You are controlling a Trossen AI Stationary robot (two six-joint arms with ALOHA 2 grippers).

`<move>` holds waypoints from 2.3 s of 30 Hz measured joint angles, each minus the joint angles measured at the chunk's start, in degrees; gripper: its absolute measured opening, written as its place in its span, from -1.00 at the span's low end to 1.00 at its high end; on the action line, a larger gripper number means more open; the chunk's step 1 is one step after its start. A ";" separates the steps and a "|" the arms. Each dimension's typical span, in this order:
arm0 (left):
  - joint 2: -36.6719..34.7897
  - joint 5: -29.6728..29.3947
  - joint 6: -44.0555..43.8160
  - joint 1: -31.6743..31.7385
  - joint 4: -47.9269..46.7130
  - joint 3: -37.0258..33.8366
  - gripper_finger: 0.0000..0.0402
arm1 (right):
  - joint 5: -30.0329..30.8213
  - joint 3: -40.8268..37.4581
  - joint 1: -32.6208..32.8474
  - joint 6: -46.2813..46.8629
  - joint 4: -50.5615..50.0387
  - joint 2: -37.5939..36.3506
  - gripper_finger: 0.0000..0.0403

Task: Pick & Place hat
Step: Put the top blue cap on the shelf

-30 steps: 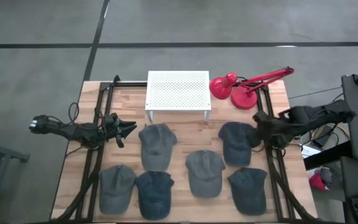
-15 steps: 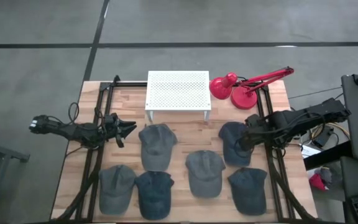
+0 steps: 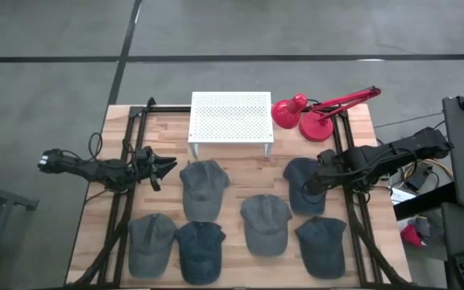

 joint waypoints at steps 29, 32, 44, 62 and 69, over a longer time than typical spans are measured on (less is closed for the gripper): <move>0.00 0.02 -0.01 0.01 0.01 0.07 -0.46 | 6.25 -23.96 -12.61 4.27 29.68 -0.01 0.49; 0.00 0.02 0.00 0.02 0.01 0.07 -0.46 | 6.35 -26.80 -13.34 4.78 34.15 -0.01 0.43; 0.00 0.02 -1.49 0.00 0.00 0.07 -0.46 | 5.74 -28.02 -13.51 3.95 35.82 -0.08 -0.52; 0.00 0.02 -2.58 0.02 0.02 0.07 -0.46 | 5.17 7.78 -13.44 -13.76 9.60 -0.15 -0.96; 0.00 0.02 -2.69 0.00 0.00 0.07 -0.46 | 8.50 26.06 -13.80 -19.57 9.69 4.86 -0.96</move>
